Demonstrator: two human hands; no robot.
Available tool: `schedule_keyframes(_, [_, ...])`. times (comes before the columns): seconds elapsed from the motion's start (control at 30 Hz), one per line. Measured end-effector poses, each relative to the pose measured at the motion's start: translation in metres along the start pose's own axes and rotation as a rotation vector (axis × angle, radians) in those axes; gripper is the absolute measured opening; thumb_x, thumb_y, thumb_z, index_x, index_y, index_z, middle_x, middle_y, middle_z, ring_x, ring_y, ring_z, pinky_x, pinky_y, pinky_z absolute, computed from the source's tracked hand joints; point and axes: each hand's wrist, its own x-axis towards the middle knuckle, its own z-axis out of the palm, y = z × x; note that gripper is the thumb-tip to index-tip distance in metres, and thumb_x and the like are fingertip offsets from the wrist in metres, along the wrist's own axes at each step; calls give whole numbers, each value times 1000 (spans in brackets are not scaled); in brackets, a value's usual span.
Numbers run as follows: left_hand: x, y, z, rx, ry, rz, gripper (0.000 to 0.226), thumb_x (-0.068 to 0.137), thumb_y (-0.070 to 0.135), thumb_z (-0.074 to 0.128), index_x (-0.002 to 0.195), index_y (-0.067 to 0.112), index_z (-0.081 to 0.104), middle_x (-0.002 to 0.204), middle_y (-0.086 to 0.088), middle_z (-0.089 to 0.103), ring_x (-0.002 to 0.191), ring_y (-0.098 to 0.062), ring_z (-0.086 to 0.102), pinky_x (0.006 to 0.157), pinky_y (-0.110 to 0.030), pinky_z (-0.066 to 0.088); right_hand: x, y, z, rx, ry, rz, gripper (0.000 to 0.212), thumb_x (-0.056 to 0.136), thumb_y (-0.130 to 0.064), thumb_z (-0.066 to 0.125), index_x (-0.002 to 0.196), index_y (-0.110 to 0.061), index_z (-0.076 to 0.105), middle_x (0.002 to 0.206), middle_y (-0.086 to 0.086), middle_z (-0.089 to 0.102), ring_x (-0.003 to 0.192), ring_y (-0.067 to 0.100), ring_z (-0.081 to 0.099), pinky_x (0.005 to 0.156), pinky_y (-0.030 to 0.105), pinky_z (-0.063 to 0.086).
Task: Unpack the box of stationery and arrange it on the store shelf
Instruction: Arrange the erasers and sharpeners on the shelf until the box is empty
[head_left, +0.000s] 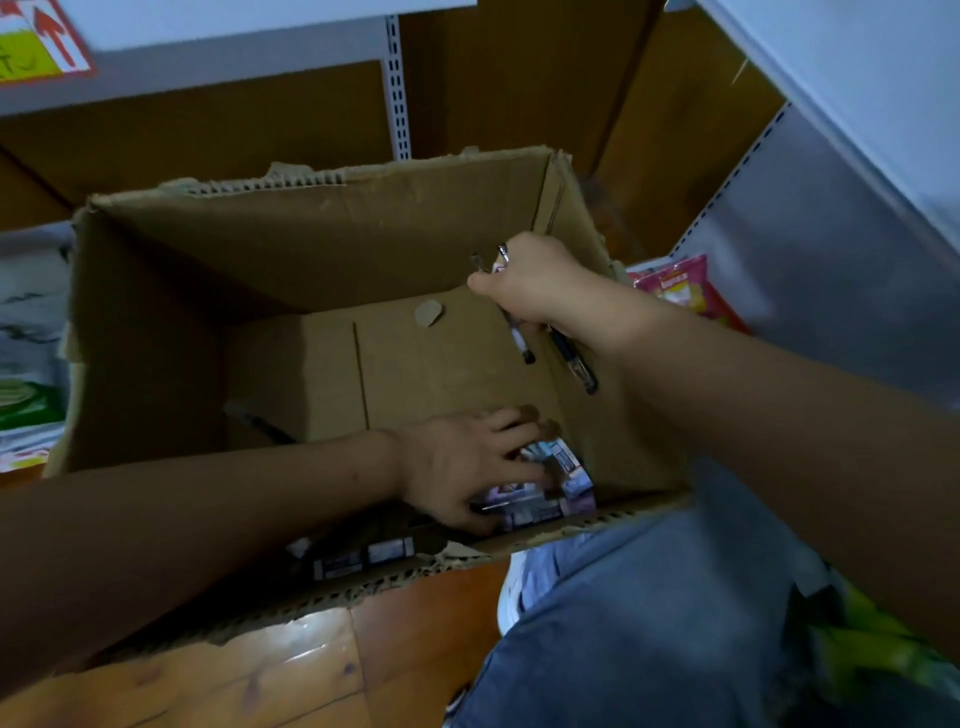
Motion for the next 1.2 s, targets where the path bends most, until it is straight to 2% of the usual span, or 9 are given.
schedule_keyframes(0.1, [-6, 1, -2, 63, 21, 61, 61, 78, 55, 65, 123, 25, 39, 126, -11, 44, 106, -27, 39, 88, -41, 45, 0, 0, 1, 5, -5, -11, 27, 95, -35, 58, 85, -11, 52, 71, 7, 56, 57, 22, 57, 51, 26, 46])
schedule_keyframes(0.2, [-8, -2, 7, 17, 36, -46, 69, 79, 58, 62, 131, 22, 35, 136, -17, 42, 118, -31, 40, 99, -45, 43, 1, 0, 6, -41, 2, -54, 26, 94, -36, 58, 85, -13, 52, 76, 5, 57, 61, 19, 58, 50, 25, 42])
schedule_keyframes(0.3, [0, -6, 7, -28, -24, -77, 95, 79, 62, 59, 154, 25, 14, 161, -17, 10, 147, -35, 14, 116, -44, 19, 3, 0, 9, -81, -1, -87, 30, 93, -37, 59, 74, -16, 48, 75, 2, 54, 61, 15, 54, 49, 25, 36])
schedule_keyframes(0.37, [6, -9, 5, -35, -83, -22, 99, 80, 59, 60, 157, 31, 5, 164, -12, -10, 152, -30, -5, 121, -45, 11, 4, -2, 8, -86, -8, -98, 35, 93, -37, 58, 69, -18, 43, 73, 1, 50, 60, 15, 50, 47, 25, 32])
schedule_keyframes(0.43, [7, -9, 6, -55, -90, 6, 94, 82, 55, 61, 157, 35, 8, 164, -10, -14, 152, -27, -9, 121, -47, 12, 4, -4, 7, -97, -12, -113, 37, 93, -37, 58, 66, -18, 40, 73, 1, 48, 60, 16, 49, 46, 25, 30])
schedule_keyframes(0.63, [5, -2, 9, -129, -25, 61, 65, 85, 34, 64, 145, 18, 44, 155, -14, 33, 147, -32, 21, 115, -50, 27, 3, -3, 6, -70, -6, -142, 39, 94, -35, 58, 65, -19, 37, 69, -1, 43, 56, 11, 42, 46, 24, 26])
schedule_keyframes(0.87, [-21, -5, 8, -27, -41, 113, 68, 90, 45, 57, 150, 18, 38, 159, -22, 21, 149, -35, 16, 118, -46, 23, 2, -5, 7, -100, 17, -145, 35, 96, -36, 57, 70, -20, 41, 72, -2, 45, 57, 10, 44, 47, 23, 29])
schedule_keyframes(1.0, [-19, -1, 8, 123, 5, 125, 64, 88, 51, 53, 143, 20, 45, 131, -16, 45, 118, -33, 39, 94, -44, 36, 1, -4, 7, -104, 1, -153, 34, 96, -36, 57, 71, -20, 41, 72, -2, 47, 57, 9, 45, 47, 22, 29])
schedule_keyframes(1.2, [-27, 3, 11, 174, 26, 64, 63, 80, 55, 64, 131, 22, 48, 115, -12, 39, 101, -29, 43, 82, -41, 43, -1, -4, 7, -100, -27, -187, 25, 96, -37, 57, 85, -15, 54, 76, 1, 53, 60, 11, 49, 48, 23, 33])
